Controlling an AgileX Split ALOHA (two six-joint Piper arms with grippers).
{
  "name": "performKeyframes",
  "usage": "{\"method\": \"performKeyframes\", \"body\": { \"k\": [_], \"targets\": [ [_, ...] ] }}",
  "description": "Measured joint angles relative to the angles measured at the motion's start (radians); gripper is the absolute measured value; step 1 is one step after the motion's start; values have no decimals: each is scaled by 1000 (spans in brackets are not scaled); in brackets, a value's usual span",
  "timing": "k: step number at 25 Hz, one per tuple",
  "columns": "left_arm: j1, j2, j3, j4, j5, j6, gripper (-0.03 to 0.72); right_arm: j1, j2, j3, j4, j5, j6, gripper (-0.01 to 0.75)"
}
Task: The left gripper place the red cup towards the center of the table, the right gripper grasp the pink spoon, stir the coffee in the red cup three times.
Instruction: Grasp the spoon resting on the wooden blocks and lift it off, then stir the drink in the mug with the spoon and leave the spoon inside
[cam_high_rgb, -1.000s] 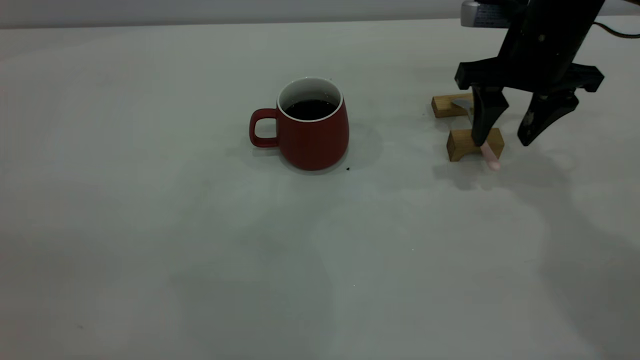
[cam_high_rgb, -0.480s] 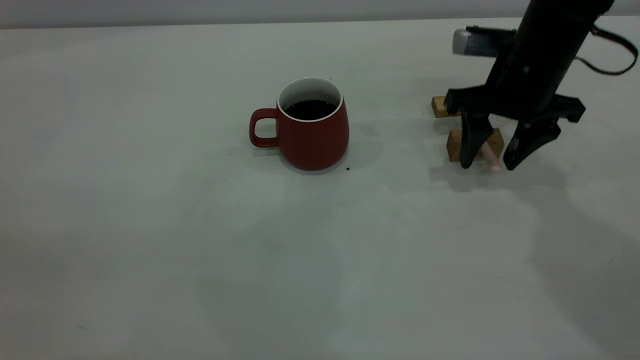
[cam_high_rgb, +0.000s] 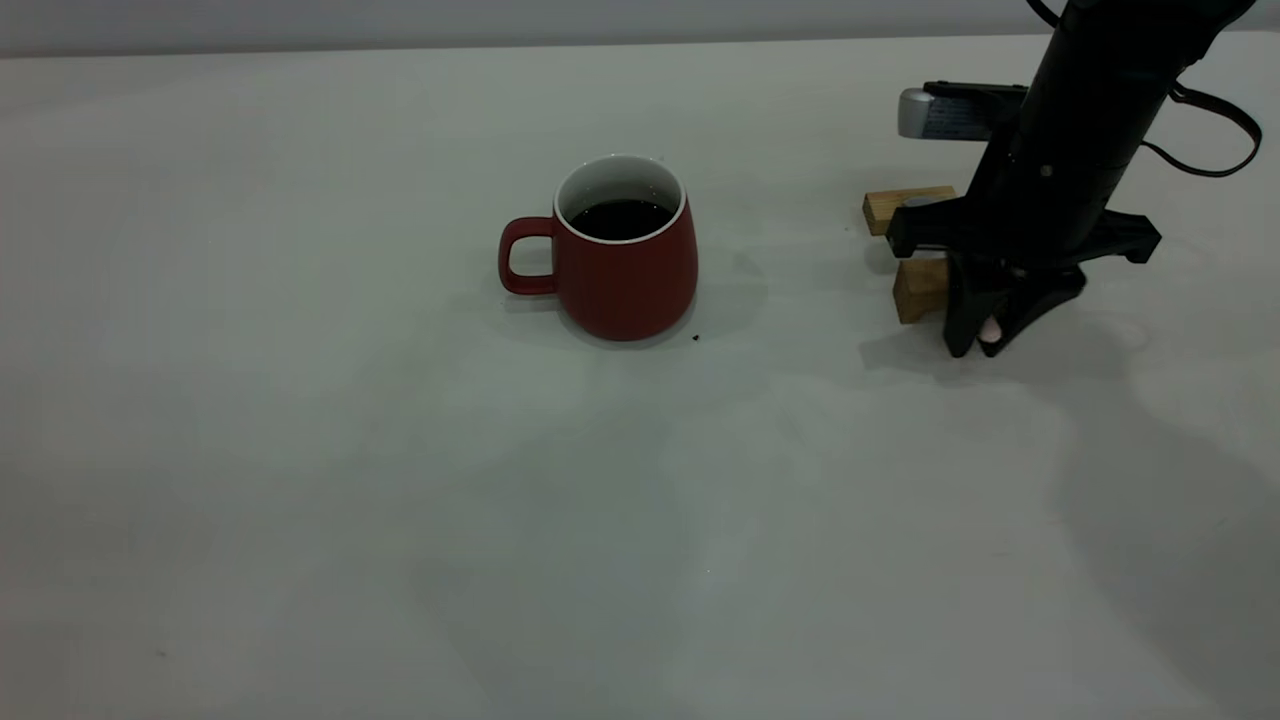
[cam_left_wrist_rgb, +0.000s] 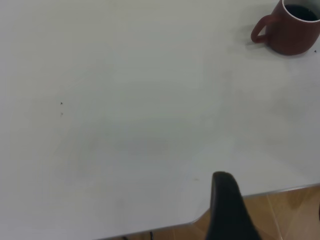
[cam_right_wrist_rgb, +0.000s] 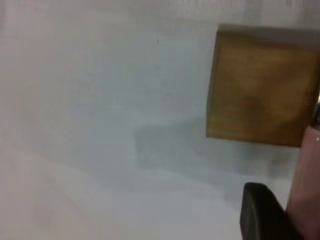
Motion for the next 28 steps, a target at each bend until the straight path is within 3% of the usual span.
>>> {"method": "performKeyframes", "body": {
  "k": [3, 8, 19, 24, 28],
  "targets": [
    [0, 0, 0, 0, 0, 0, 501, 0, -31, -9, -38, 61, 0, 129],
    [0, 0, 0, 0, 0, 0, 501, -1, -176, -81, 35, 271, 28, 129],
    [0, 0, 0, 0, 0, 0, 501, 34, -139, -138, 914, 542, 12, 129],
    [0, 0, 0, 0, 0, 0, 501, 87, -77, -138, 1300, 554, 115, 129],
    [0, 0, 0, 0, 0, 0, 501, 110, -72, -138, 1456, 532, 250, 129]
  ]
}}
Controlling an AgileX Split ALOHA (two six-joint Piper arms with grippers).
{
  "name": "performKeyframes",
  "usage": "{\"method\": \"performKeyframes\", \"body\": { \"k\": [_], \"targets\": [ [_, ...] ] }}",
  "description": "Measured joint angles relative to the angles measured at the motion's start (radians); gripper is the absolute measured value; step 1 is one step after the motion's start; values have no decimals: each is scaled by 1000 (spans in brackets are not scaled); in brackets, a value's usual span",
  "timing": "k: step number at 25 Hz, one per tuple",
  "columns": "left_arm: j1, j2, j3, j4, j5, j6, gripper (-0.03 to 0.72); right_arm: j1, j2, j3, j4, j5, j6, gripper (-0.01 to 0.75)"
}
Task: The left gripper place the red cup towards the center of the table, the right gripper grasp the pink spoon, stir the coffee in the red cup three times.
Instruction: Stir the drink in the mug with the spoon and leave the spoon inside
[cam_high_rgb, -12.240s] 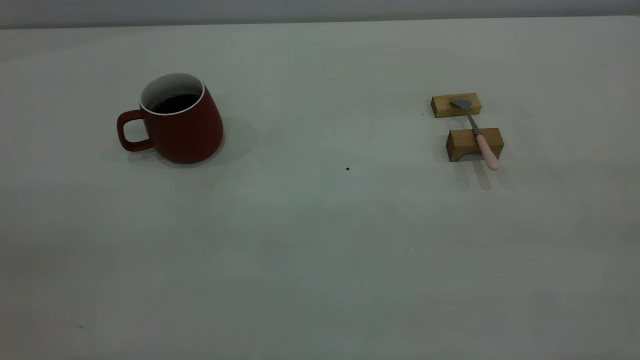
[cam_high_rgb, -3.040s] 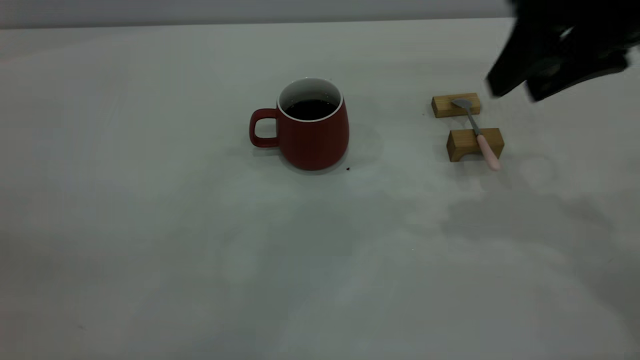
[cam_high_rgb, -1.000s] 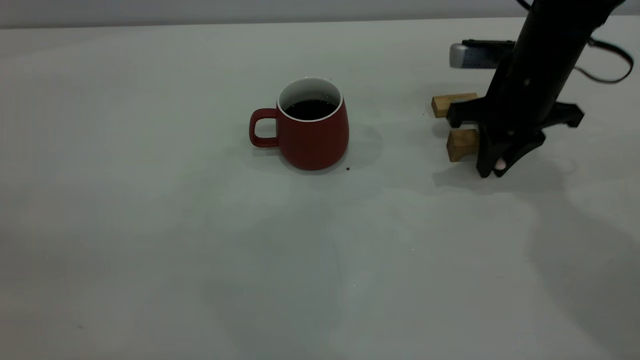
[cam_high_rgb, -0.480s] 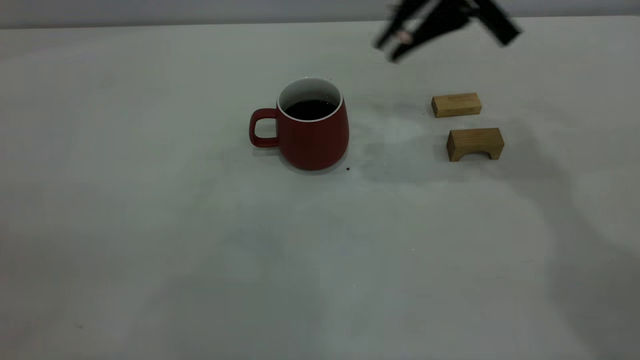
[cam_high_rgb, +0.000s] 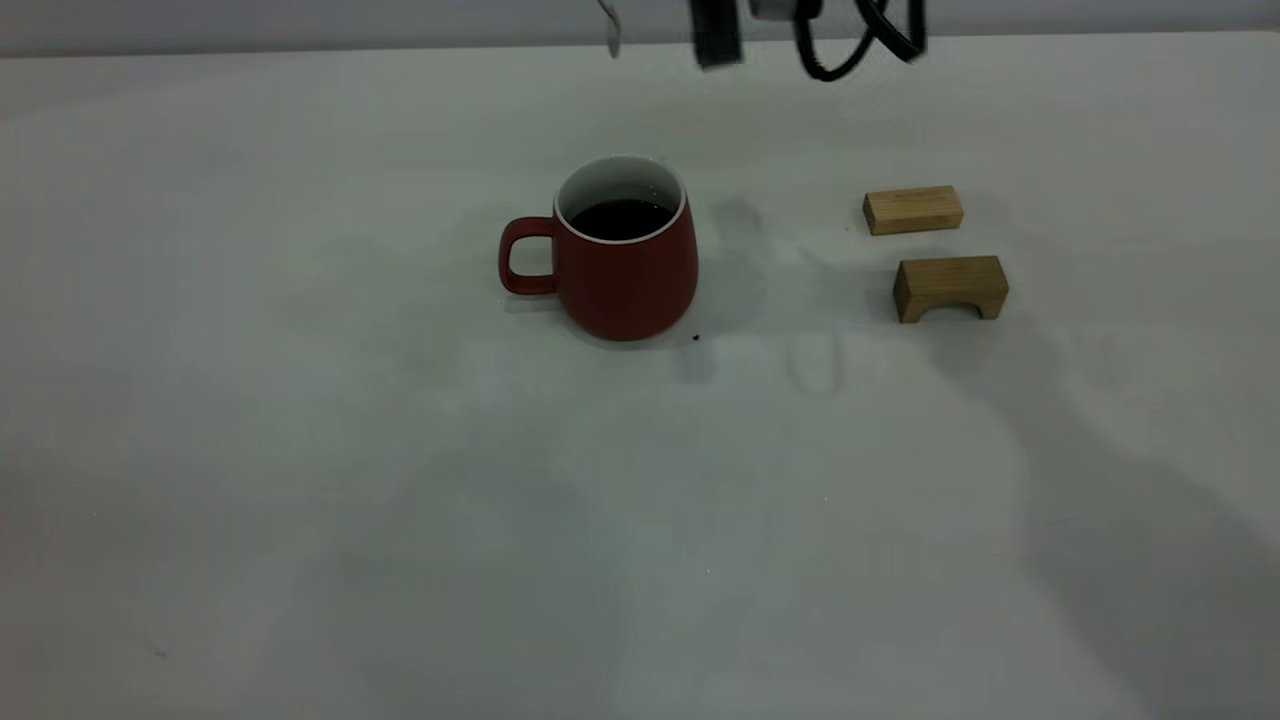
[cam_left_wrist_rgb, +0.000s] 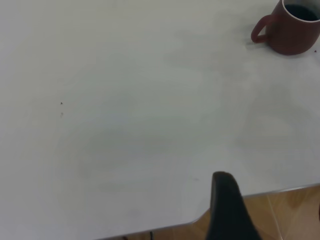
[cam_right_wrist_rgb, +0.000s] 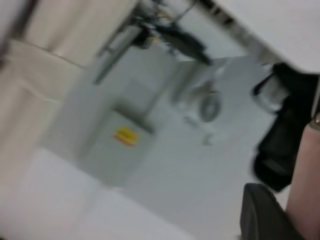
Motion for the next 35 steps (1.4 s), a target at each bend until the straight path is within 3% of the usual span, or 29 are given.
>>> {"method": "performKeyframes", "body": {
  "k": [6, 10, 18, 28, 35],
  "targets": [
    [0, 0, 0, 0, 0, 0, 501, 28, 0, 0, 16, -10, 287, 129],
    [0, 0, 0, 0, 0, 0, 501, 38, 1, 0, 17, -56, 357, 129],
    [0, 0, 0, 0, 0, -1, 501, 26, 106, -19, 24, -52, 377, 129],
    [0, 0, 0, 0, 0, -1, 501, -51, 220, -19, 24, 27, 328, 129],
    [0, 0, 0, 0, 0, -1, 501, -27, 244, -51, 25, 41, 328, 129]
  ]
}}
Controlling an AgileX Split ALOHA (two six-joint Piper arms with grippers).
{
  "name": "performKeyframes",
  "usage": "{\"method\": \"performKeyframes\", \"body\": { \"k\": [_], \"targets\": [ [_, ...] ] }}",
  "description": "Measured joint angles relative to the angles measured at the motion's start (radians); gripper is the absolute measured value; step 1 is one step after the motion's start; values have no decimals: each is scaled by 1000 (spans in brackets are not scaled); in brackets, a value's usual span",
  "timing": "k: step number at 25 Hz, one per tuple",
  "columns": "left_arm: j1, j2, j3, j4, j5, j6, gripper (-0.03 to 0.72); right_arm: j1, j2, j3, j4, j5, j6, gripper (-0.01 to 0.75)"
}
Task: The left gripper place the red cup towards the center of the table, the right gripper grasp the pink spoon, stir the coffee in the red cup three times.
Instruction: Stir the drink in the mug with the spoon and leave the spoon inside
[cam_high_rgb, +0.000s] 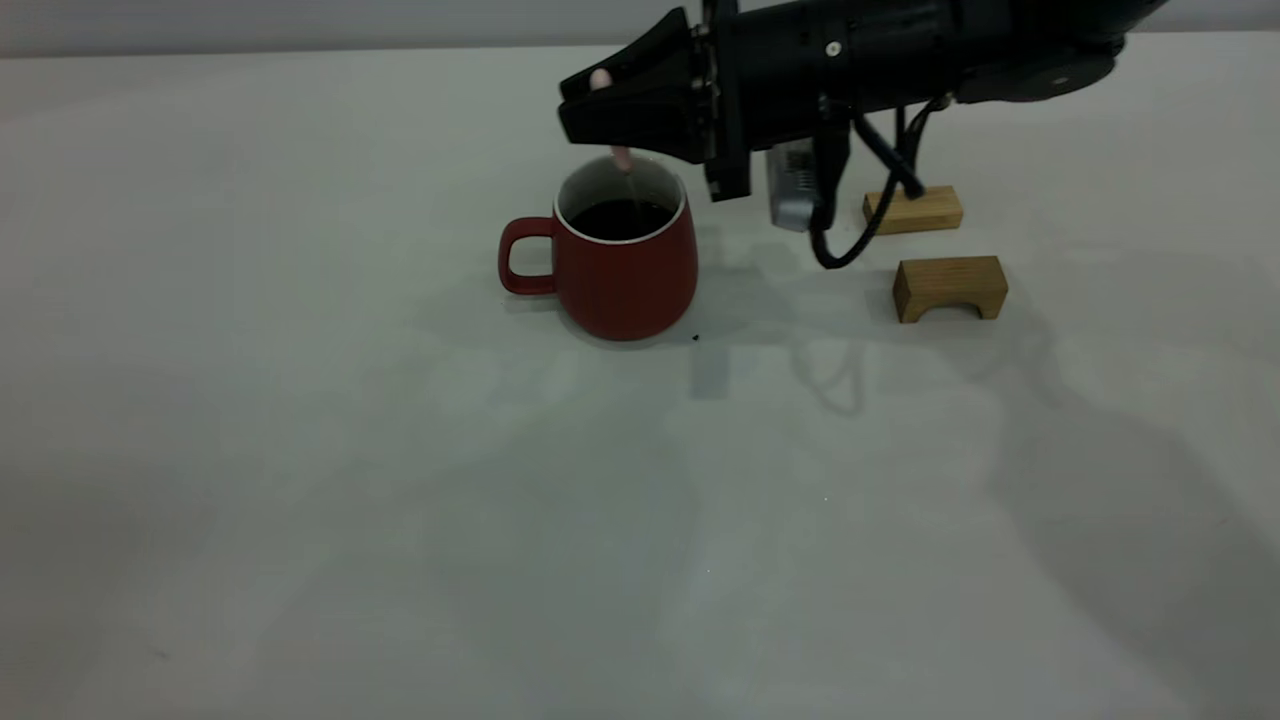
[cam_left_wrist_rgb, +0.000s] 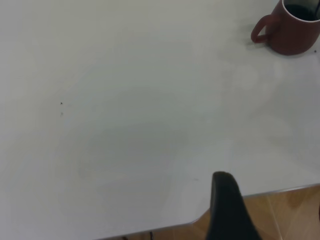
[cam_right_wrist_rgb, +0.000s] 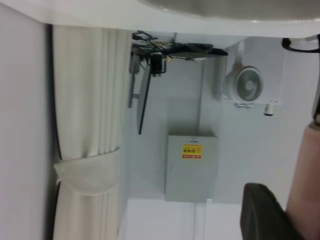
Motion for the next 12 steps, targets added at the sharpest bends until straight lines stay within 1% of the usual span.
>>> {"method": "performKeyframes", "body": {
  "k": [5, 7, 10, 12],
  "targets": [
    [0, 0, 0, 0, 0, 0, 501, 23, 86, -166, -1, 0, 5, 129],
    [0, 0, 0, 0, 0, 0, 501, 23, 101, -200, -1, 0, 5, 129],
    [0, 0, 0, 0, 0, 0, 501, 1, 101, -203, 0, 2, 6, 129],
    [0, 0, 0, 0, 0, 0, 501, -18, 91, -163, 3, 2, 6, 129]
  ]
}}
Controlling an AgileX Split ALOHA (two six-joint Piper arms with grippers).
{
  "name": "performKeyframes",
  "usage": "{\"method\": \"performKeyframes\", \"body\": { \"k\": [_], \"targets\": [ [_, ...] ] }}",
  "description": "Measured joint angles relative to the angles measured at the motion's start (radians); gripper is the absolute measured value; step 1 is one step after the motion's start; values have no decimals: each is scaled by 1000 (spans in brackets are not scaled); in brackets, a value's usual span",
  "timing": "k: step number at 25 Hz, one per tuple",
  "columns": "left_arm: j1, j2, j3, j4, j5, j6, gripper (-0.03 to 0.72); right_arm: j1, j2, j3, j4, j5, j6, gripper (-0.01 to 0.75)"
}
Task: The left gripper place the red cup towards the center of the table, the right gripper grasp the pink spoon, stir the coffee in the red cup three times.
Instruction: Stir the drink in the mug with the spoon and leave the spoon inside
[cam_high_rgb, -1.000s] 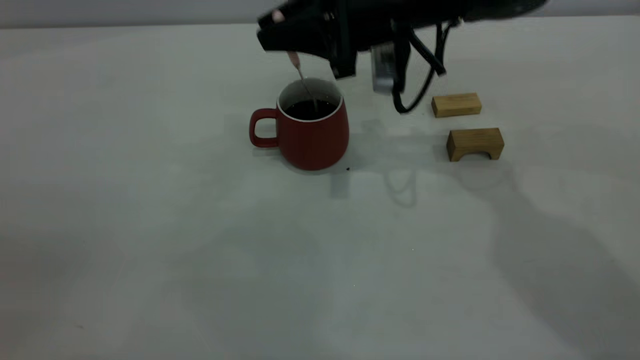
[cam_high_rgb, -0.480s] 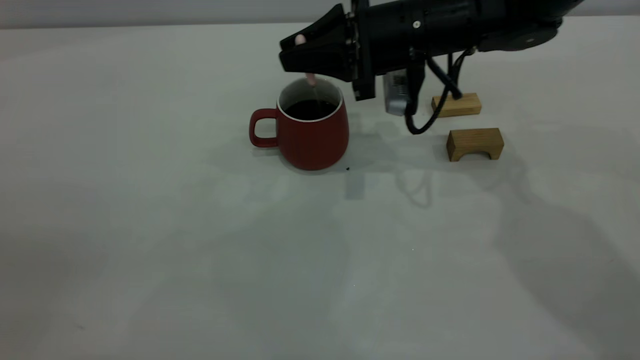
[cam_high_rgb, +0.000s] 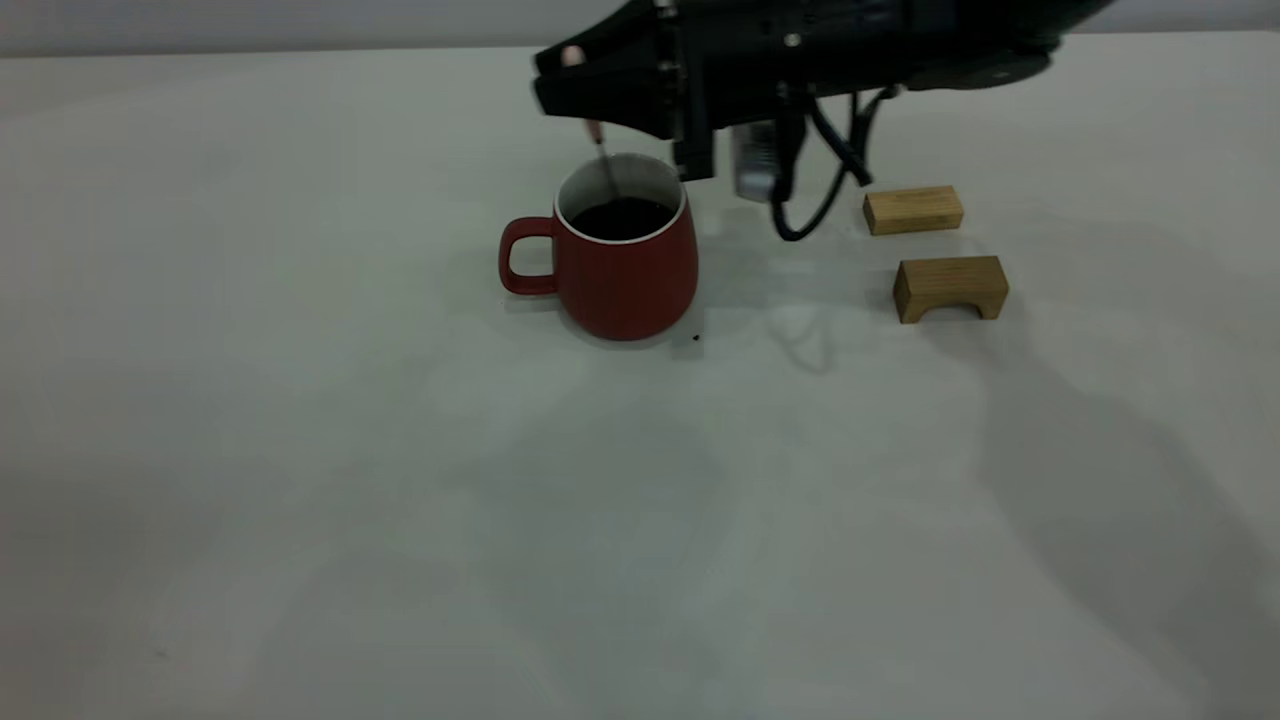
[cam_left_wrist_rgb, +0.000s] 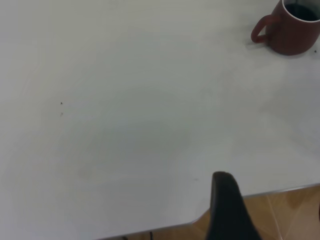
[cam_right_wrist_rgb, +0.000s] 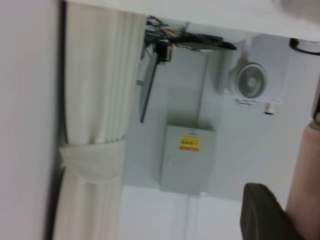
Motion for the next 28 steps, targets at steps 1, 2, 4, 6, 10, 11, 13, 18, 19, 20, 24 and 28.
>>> {"method": "performKeyframes", "body": {
  "k": [1, 2, 4, 6, 10, 11, 13, 18, 19, 20, 24, 28],
  "targets": [
    [0, 0, 0, 0, 0, 1, 501, -8, -8, 25, 1, -1, 1, 129],
    [0, 0, 0, 0, 0, 1, 501, -11, -18, 57, 0, -2, 2, 129],
    [0, 0, 0, 0, 0, 1, 501, -5, -28, 97, -2, -2, 10, 129],
    [0, 0, 0, 0, 0, 1, 501, 13, -30, 100, -3, -3, 15, 129],
    [0, 0, 0, 0, 0, 1, 501, 48, -2, 16, -3, 3, 7, 129],
    [0, -1, 0, 0, 0, 1, 501, 49, 9, -12, -3, 3, -7, 129],
    [0, -1, 0, 0, 0, 1, 501, 39, 19, -40, -3, 3, -30, 129],
    [0, -1, 0, 0, 0, 1, 501, -26, 1, 33, 0, 3, -34, 129],
    [0, -1, 0, 0, 0, 1, 501, -31, -7, 57, 0, 1, -34, 129],
    [0, -1, 0, 0, 0, 1, 501, -32, -14, 79, 0, 3, -33, 129],
    [0, -1, 0, 0, 0, 1, 501, 7, -14, 82, 0, 3, -17, 129],
    [0, -1, 0, 0, 0, 1, 501, 55, 24, -22, -3, 3, 3, 129]
  ]
}}
